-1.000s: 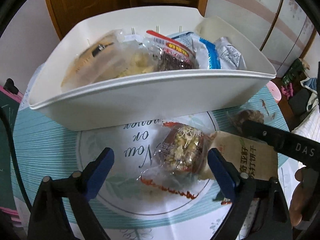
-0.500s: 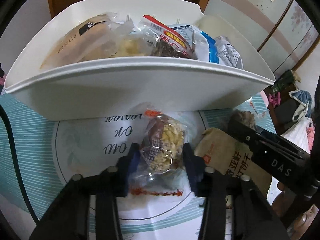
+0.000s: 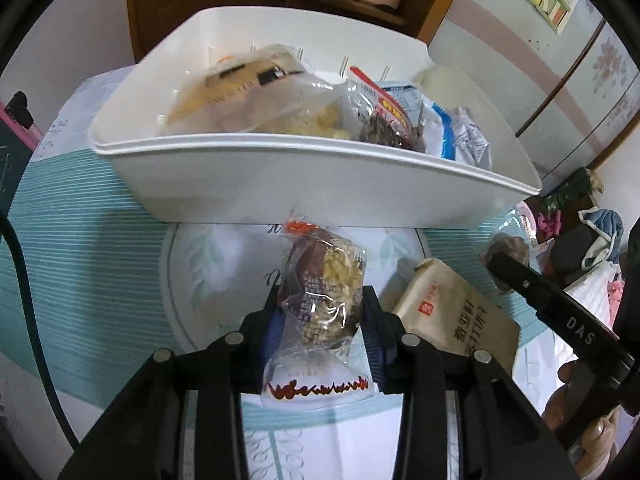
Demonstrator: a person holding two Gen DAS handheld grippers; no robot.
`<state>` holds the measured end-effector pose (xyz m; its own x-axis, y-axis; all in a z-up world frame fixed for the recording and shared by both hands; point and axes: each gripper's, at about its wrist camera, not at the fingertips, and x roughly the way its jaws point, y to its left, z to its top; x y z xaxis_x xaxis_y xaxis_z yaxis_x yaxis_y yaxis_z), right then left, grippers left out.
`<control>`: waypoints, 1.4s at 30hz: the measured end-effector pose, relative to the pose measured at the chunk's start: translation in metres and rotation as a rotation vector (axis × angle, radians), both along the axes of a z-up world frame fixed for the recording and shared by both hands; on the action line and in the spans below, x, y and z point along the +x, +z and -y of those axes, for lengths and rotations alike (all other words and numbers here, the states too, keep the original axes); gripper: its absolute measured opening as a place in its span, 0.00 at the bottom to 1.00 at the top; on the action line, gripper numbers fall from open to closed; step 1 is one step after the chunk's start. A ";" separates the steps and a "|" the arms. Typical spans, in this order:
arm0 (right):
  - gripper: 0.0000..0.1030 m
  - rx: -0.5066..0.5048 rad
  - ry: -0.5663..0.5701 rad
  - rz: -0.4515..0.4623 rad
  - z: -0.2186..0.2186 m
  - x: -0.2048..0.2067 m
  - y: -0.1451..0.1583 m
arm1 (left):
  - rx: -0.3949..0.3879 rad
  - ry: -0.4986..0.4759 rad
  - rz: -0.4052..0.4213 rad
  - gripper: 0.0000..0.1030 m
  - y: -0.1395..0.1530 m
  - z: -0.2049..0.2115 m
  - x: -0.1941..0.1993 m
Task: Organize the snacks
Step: 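Grasp the clear nut-snack bag with left tool while right grasps another clear nut bag, then carry both clear nut bags over the white bin and release them inside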
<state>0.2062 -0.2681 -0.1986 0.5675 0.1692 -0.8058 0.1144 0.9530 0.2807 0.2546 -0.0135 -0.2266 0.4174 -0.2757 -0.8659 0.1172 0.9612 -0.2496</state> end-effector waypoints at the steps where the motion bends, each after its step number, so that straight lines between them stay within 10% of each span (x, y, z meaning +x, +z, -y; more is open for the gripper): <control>1: 0.45 -0.003 0.001 0.011 -0.001 -0.003 0.004 | 0.002 0.000 0.003 0.34 0.003 -0.002 -0.003; 20: 0.45 -0.042 0.067 0.167 -0.037 -0.033 0.088 | 0.038 0.013 0.092 0.34 0.078 -0.028 -0.036; 42: 0.45 -0.201 0.181 0.366 -0.080 0.009 0.213 | 0.236 -0.039 0.352 0.35 0.222 -0.030 0.016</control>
